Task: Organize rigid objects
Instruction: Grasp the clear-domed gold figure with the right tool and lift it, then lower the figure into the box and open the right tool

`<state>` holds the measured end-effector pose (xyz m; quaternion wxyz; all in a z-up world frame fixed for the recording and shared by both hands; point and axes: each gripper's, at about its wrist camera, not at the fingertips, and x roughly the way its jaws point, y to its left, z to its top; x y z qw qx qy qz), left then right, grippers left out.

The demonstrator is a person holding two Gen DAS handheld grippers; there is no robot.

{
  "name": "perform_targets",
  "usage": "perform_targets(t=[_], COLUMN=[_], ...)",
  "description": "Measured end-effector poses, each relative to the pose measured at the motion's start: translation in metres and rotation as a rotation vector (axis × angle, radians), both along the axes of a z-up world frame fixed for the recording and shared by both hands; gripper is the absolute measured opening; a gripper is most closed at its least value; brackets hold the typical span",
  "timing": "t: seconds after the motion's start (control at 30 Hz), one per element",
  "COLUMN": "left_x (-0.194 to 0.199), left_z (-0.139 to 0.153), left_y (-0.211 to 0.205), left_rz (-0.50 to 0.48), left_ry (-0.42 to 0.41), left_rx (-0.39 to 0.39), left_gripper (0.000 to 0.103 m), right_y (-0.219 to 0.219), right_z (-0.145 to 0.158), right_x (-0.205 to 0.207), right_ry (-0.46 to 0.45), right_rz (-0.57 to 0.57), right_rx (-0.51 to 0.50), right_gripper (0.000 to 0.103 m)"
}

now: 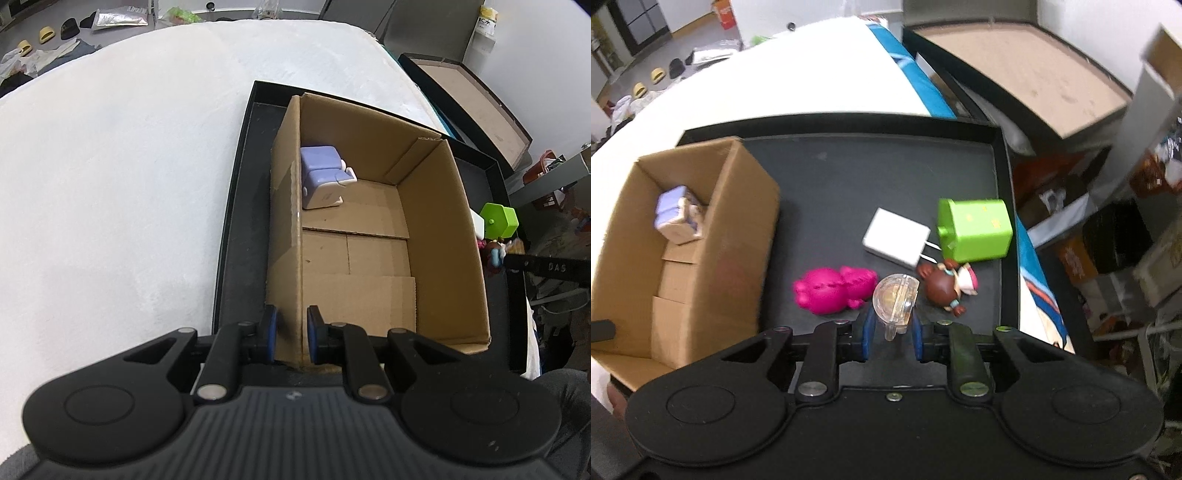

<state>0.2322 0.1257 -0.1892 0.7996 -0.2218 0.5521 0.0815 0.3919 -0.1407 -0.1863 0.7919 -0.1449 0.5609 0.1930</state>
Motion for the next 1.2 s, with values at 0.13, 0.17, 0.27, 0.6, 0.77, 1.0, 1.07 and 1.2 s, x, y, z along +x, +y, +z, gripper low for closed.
perform_targets(t=[0.13,0.17,0.27,0.6,0.77,1.0,1.07,1.2], left_x=[-0.003,-0.003,-0.004,-0.009,-0.009,-0.01,-0.01,-0.009], left_z=[0.001,0.002,0.002,0.005,0.004,0.002,0.002,0.001], left_y=[0.002,0.002,0.002,0.004,0.003,0.005,0.006,0.007], left_rz=[0.0,0.0,-0.005,-0.008,-0.012,-0.002,0.0,0.0], left_ry=[-0.011,-0.013,-0.019,-0.05,-0.05,-0.055,-0.056,-0.056], left_rx=[-0.008,-0.011,-0.012,-0.017,-0.008,-0.022,-0.027,-0.033], left_gripper=[0.016,0.016,0.016,0.015,0.011,0.011,0.011,0.011], right_y=[0.012,0.016,0.026,0.062,0.088,0.123,0.132,0.141], right_z=[0.017,0.023,0.038,0.075,0.08,0.073,0.069,0.067], right_x=[-0.003,-0.004,-0.006,-0.016,-0.022,-0.028,-0.029,-0.027], right_ry=[-0.034,-0.042,-0.069,-0.127,-0.131,-0.116,-0.111,-0.113], right_rz=[0.031,0.037,0.056,0.129,0.173,0.226,0.237,0.229], right_rx=[0.013,0.02,0.037,0.091,0.096,0.09,0.086,0.084], right_gripper=[0.021,0.021,0.021,0.021,0.021,0.021,0.021,0.046])
